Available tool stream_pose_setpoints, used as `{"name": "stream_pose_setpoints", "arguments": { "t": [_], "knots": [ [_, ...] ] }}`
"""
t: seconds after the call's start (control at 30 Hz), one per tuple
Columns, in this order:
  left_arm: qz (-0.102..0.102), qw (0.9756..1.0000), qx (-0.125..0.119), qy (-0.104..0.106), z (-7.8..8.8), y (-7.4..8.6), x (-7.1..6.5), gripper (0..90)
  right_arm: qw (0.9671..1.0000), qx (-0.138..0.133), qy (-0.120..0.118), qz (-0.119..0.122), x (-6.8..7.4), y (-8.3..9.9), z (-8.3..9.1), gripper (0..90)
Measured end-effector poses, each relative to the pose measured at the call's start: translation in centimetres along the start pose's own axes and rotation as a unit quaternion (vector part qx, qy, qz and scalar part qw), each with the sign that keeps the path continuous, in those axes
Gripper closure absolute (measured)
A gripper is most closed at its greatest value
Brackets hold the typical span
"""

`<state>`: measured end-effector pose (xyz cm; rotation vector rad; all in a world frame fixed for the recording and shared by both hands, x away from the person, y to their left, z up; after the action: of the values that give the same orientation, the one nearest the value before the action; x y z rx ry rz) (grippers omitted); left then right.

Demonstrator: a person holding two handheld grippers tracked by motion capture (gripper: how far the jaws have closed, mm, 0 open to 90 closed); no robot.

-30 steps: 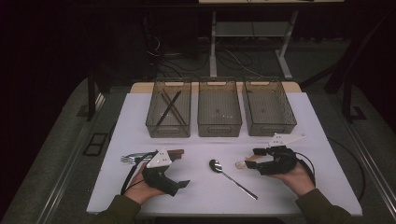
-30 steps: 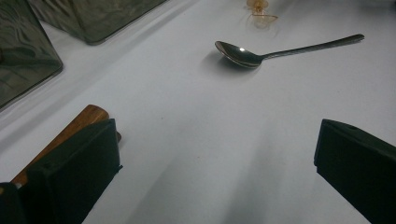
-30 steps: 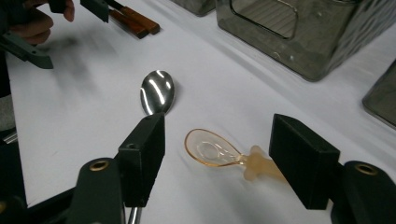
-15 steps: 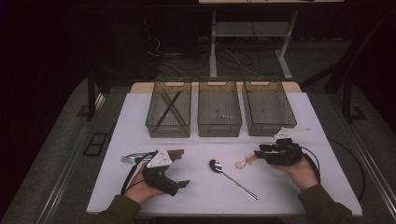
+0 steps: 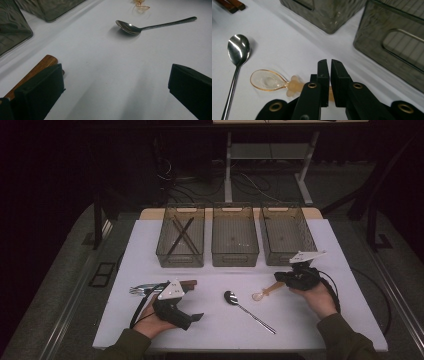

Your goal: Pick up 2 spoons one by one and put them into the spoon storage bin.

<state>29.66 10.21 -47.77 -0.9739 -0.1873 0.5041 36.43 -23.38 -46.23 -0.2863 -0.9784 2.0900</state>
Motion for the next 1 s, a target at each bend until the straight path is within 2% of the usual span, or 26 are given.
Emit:
{"name": "stream_pose_setpoints", "arguments": {
  "t": [0.17,0.33,0.5,0.63,0.77,1.0],
  "knots": [
    [0.001,1.0000,-0.002,-0.001,0.1,0.0,0.0,0.0,0.9995,0.015,-0.019,0.018,1.2,-0.1,-0.8,89.5],
    [0.000,1.0000,-0.002,0.000,0.1,0.0,0.0,0.0,0.9976,0.034,-0.043,0.043,2.9,0.4,-0.9,89.5],
    [-0.001,1.0000,-0.001,0.000,0.1,-0.1,0.0,0.0,0.9958,0.050,-0.058,0.050,4.1,1.1,-1.2,89.5],
    [-0.001,1.0000,-0.001,0.000,0.1,-0.1,-0.1,0.0,0.9946,0.068,-0.056,0.056,4.5,1.7,-1.9,89.5],
    [0.000,1.0000,-0.002,0.000,0.1,-0.1,0.0,0.0,0.9944,0.070,-0.053,0.059,4.7,1.8,-2.3,89.5],
    [0.000,1.0000,-0.002,0.000,0.0,-0.1,-0.1,0.0,0.9956,0.057,-0.043,0.061,4.8,1.6,-2.7,89.5]
  ]
}}
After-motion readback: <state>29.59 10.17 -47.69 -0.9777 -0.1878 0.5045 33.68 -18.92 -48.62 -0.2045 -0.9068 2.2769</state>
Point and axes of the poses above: each handheld gripper's, and its own axes: z roughly backward along the jaws, y roughly out of its underside, x roughly to its left, the point moved 6 cm from there along -z, roughly forward along the jaws, and after that the axes turned 2 degrees about -x, right-handed, at the moved point
